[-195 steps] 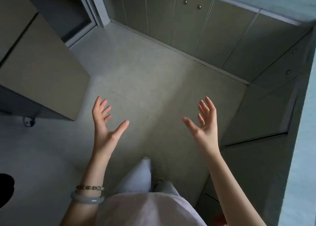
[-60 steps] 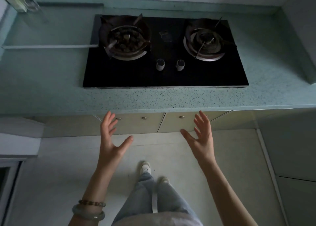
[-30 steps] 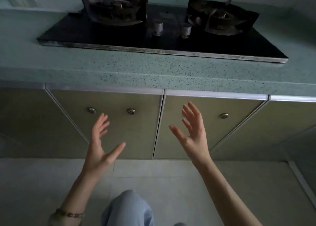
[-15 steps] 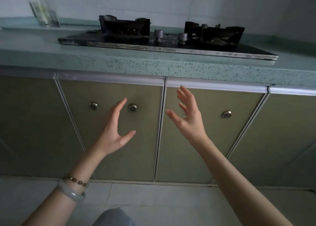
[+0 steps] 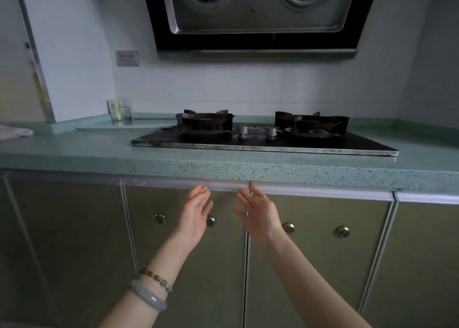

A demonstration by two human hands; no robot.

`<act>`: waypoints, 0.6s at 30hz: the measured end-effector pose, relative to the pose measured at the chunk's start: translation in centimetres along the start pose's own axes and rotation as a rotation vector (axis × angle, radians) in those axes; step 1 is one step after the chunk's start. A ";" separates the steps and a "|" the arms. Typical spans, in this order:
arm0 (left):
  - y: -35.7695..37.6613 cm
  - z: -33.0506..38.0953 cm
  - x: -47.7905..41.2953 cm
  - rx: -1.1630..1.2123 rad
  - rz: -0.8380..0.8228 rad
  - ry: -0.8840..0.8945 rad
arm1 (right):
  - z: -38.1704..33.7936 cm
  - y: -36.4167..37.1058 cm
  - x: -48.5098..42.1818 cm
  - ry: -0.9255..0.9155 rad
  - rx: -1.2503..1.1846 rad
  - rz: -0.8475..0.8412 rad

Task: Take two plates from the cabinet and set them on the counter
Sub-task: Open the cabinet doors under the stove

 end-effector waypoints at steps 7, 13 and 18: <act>1.7 1.1 -0.8 0.206 0.003 -0.157 | -0.8 2.0 -0.6 0.119 -0.200 0.015; 2.9 0.8 -1.0 0.195 -0.022 -0.186 | -1.8 2.3 -0.1 0.157 -0.239 0.067; 2.8 1.7 -0.7 0.200 -0.009 -0.210 | -2.3 2.4 0.9 0.178 -0.229 0.058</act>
Point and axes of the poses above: each hand's wrist, its own x-axis away from the middle knuckle, its own y-axis out of the palm, z = x × y, the point moved 1 cm from there along -x, towards the middle knuckle, and after that the axes turned 15 degrees about z, right-handed, at the moved point
